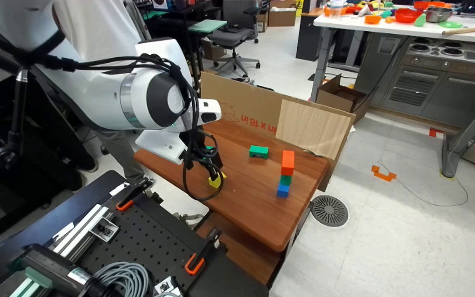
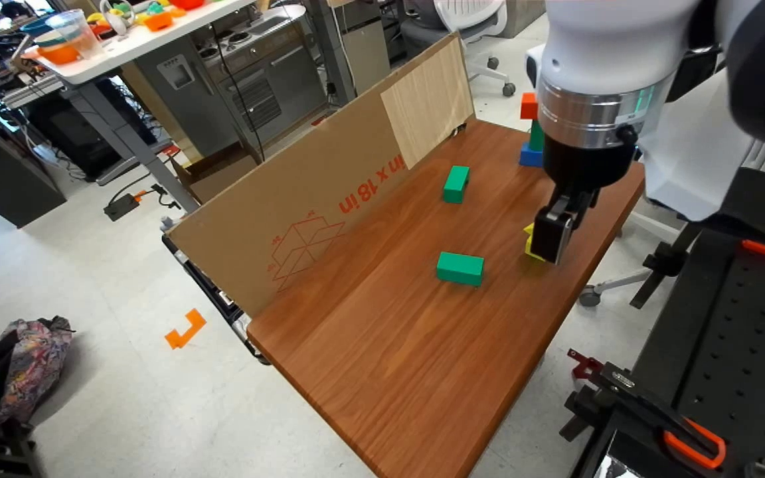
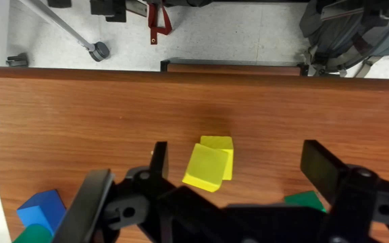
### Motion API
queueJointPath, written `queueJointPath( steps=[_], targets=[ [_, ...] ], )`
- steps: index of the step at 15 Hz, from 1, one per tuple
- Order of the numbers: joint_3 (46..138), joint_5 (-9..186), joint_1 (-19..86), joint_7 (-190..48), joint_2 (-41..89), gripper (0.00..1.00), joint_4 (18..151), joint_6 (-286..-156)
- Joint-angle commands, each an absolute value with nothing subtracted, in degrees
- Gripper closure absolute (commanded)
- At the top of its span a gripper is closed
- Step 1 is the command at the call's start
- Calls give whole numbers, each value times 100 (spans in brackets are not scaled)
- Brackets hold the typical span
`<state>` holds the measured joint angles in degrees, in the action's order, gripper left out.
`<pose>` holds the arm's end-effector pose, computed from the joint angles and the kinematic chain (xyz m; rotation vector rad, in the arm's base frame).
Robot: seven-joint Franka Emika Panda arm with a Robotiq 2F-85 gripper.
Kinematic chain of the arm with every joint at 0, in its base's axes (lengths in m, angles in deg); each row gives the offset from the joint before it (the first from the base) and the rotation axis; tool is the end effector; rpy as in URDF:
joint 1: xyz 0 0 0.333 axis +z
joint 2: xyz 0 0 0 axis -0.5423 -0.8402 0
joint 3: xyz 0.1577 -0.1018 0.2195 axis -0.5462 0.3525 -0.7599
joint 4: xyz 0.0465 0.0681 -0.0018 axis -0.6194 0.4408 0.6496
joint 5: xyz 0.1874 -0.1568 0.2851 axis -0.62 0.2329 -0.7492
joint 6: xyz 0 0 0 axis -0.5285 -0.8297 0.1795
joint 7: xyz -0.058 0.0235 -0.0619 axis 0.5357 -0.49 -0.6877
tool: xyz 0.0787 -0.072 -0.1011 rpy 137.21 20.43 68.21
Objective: Put the green block on the stack of blocks
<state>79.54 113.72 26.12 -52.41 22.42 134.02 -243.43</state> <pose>0.4476 0.0324 0.1151 3.0023 0.1192 -0.0085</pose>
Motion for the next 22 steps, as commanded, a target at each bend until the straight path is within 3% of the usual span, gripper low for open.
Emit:
queueJointPath(
  steps=[1, 14, 22],
  targets=[
    [8213, 10314, 3204, -5873, 1988, 0, 13042, -24446],
    [8981, 10436, 4204, -6377, 1664, 0, 12302, -24549],
    [8943, 10220, 4296, -6481, 985, 0, 11936, -24514]
  ],
)
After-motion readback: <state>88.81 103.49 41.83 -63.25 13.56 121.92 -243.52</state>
